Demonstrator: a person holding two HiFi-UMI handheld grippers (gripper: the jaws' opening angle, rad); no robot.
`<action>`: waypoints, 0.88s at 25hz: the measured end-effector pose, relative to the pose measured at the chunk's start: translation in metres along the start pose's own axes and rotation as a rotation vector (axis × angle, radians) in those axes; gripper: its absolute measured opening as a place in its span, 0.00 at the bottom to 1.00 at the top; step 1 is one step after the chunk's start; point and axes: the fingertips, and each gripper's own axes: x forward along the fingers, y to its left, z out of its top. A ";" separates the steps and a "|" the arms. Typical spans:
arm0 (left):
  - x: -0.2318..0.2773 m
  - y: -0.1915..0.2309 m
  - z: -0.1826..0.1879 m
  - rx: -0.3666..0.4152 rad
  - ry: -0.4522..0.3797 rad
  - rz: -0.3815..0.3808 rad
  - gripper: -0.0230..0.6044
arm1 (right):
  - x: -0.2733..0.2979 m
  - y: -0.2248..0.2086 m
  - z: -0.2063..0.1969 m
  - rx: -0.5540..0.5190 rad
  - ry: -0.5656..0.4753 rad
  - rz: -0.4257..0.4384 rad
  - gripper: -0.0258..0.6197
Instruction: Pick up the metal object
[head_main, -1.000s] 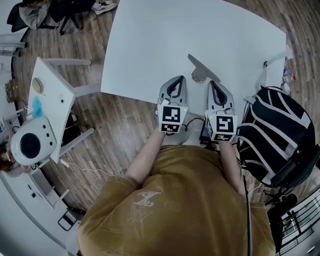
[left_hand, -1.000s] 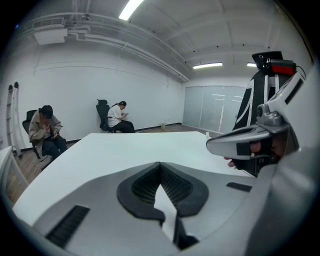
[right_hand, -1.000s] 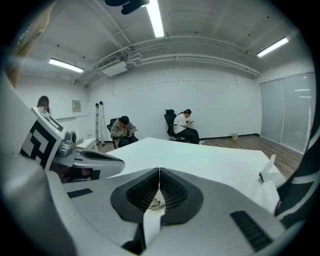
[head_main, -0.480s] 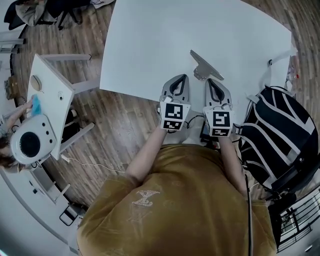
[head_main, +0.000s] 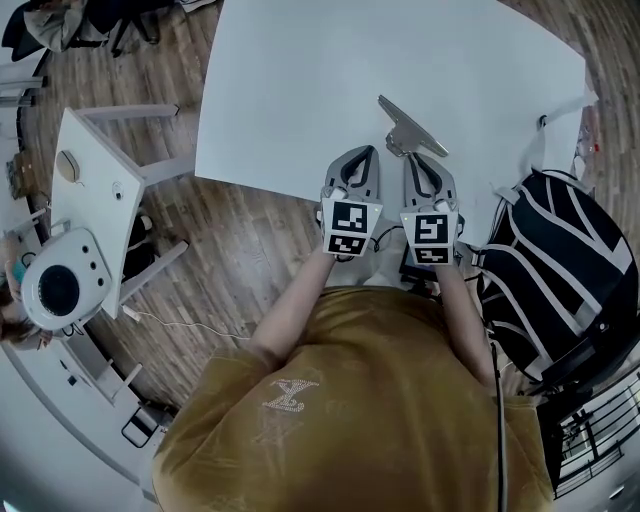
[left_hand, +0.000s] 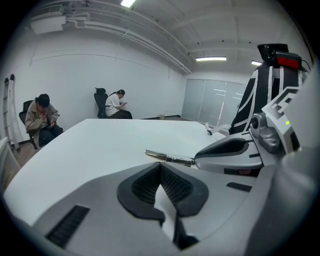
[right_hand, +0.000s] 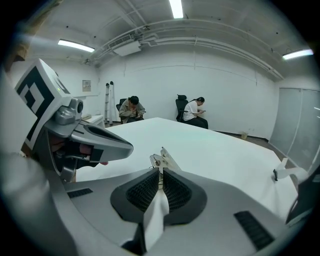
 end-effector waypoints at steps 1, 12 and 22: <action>0.001 -0.001 0.000 0.000 0.002 -0.002 0.04 | 0.001 0.000 -0.002 -0.006 0.006 0.000 0.06; 0.010 -0.002 -0.005 -0.012 0.023 -0.006 0.04 | 0.007 0.003 -0.005 -0.352 0.031 -0.098 0.16; 0.016 0.003 -0.011 -0.032 0.037 0.010 0.04 | 0.027 0.012 0.002 -0.514 0.012 -0.124 0.17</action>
